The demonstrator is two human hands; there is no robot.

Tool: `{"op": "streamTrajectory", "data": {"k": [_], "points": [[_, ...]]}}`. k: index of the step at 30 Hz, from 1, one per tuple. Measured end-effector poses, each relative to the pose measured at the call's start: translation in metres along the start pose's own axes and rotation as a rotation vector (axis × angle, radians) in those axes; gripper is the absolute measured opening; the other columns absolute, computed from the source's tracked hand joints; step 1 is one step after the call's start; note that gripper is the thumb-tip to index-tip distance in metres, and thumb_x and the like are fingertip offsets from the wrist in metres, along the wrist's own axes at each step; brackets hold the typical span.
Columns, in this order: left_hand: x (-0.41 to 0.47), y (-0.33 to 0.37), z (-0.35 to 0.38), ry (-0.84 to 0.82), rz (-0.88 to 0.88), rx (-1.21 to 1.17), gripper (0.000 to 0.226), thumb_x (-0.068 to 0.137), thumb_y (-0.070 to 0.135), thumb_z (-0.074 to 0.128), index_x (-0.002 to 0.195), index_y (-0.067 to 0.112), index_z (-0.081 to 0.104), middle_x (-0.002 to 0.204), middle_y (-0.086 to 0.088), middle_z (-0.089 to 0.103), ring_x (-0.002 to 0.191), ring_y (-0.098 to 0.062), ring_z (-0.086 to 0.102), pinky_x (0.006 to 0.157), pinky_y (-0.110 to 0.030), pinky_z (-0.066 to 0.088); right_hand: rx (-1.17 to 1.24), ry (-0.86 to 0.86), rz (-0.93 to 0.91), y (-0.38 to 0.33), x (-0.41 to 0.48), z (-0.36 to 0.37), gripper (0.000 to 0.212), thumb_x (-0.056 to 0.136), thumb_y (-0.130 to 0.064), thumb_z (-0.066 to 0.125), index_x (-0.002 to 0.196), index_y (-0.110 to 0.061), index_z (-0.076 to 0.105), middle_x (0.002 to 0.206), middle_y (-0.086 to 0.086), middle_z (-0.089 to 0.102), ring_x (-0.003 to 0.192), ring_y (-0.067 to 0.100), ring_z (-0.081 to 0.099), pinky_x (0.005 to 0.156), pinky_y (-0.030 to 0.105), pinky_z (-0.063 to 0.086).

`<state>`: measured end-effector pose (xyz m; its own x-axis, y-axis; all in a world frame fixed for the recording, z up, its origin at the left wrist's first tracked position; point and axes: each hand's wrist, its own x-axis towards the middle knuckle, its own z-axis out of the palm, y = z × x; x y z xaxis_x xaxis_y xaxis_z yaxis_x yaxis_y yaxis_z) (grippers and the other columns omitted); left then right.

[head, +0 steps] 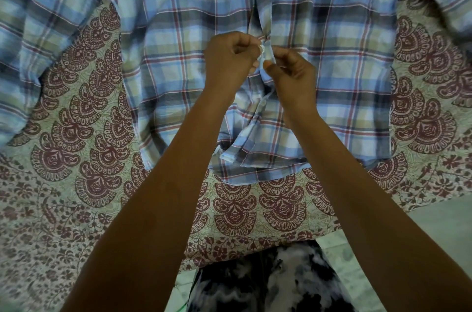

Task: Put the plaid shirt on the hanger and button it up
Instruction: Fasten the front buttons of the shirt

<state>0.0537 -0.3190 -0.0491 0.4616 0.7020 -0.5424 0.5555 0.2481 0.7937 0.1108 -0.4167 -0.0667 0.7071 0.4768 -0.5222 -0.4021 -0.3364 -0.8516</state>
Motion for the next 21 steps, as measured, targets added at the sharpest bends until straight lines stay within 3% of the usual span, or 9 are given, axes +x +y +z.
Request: {"op": "streamTrajectory", "data": {"k": [5, 12, 18, 21], "points": [[0.004, 0.006, 0.001, -0.021, -0.02, 0.093, 0.019, 0.082, 0.003, 0.061, 0.068, 0.015, 0.064, 0.062, -0.003, 0.063, 0.049, -0.006, 0.058, 0.059, -0.025, 0.056, 0.16, 0.061, 0.085, 0.001, -0.002, 0.002, 0.019, 0.087, 0.004, 0.057, 0.085, -0.013, 0.065, 0.065, -0.016, 0.068, 0.067, -0.004, 0.062, 0.068, 0.011, 0.049], [0.014, 0.008, -0.002, -0.072, -0.072, 0.184, 0.024, 0.081, 0.004, 0.063, 0.062, 0.019, 0.062, 0.062, -0.001, 0.063, 0.05, -0.007, 0.059, 0.07, -0.032, 0.06, 0.194, 0.069, 0.094, -0.006, -0.002, 0.005, 0.012, 0.09, 0.0, 0.055, 0.092, -0.006, 0.065, 0.056, -0.017, 0.067, 0.054, -0.003, 0.062, 0.049, 0.012, 0.047], [0.019, 0.013, 0.001, -0.062, -0.016, 0.33, 0.028, 0.079, 0.007, 0.065, 0.055, 0.02, 0.059, 0.056, 0.006, 0.057, 0.062, -0.018, 0.061, 0.078, -0.04, 0.058, 0.209, 0.131, 0.015, -0.006, -0.002, 0.008, 0.015, 0.09, 0.0, 0.055, 0.098, -0.003, 0.066, 0.058, -0.017, 0.068, 0.062, -0.003, 0.064, 0.061, 0.011, 0.049], [0.018, 0.013, 0.002, -0.078, -0.002, 0.356, 0.017, 0.08, 0.006, 0.065, 0.064, 0.012, 0.065, 0.064, -0.003, 0.064, 0.073, -0.023, 0.066, 0.081, -0.04, 0.057, 0.217, 0.137, -0.001, -0.003, 0.001, 0.006, 0.017, 0.087, 0.006, 0.054, 0.098, -0.003, 0.064, 0.062, -0.016, 0.068, 0.065, -0.002, 0.064, 0.066, 0.015, 0.052]]}}
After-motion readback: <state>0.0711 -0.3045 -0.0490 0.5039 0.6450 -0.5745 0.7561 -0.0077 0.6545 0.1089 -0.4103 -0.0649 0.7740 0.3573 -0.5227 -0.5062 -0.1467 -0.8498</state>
